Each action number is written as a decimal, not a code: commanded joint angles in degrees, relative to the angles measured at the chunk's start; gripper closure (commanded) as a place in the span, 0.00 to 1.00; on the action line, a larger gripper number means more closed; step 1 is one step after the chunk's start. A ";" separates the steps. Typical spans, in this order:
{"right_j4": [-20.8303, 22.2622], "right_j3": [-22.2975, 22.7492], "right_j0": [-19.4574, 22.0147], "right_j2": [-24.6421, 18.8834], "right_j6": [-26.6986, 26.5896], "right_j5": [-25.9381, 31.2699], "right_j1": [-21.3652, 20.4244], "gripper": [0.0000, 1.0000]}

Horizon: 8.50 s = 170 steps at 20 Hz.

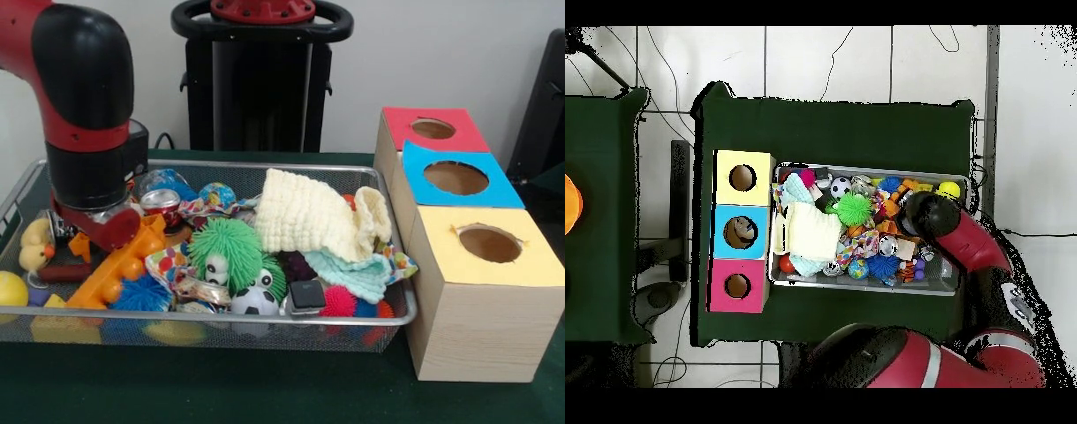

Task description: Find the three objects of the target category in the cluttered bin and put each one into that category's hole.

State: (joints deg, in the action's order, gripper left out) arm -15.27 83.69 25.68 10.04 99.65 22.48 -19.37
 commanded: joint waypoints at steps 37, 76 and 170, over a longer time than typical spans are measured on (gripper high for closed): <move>9.83 -19.67 6.86 -6.25 -0.81 18.47 3.98 1.00; 11.93 -11.21 0.78 -2.83 12.48 20.34 -2.74 0.00; -6.21 -6.02 0.57 3.25 24.43 10.63 0.70 0.00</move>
State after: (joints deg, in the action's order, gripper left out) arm -19.86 69.02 25.69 16.70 111.47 36.36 -19.50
